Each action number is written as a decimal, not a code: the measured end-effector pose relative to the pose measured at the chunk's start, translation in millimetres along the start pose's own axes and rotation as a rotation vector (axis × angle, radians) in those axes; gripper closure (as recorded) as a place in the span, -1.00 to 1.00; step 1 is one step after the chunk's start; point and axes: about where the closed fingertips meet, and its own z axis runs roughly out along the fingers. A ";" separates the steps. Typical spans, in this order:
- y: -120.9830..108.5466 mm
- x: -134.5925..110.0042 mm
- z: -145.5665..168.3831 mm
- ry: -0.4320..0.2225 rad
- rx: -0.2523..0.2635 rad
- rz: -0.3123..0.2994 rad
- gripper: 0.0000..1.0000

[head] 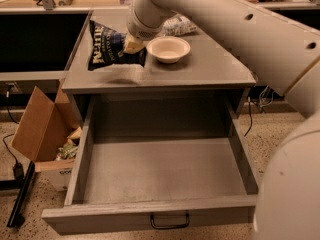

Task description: Pick blue chip bag from top drawer and place on counter

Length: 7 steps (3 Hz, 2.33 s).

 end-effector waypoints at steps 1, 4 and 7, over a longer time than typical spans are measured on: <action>-21.7 -0.9 22.4 -0.015 0.013 0.031 1.00; -49.3 -4.4 76.4 -0.066 0.005 0.093 0.21; -50.4 -5.4 78.1 -0.070 0.004 0.094 -1.00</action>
Offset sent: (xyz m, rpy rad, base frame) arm 0.0835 0.0220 -0.0260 0.0986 0.0227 -0.0715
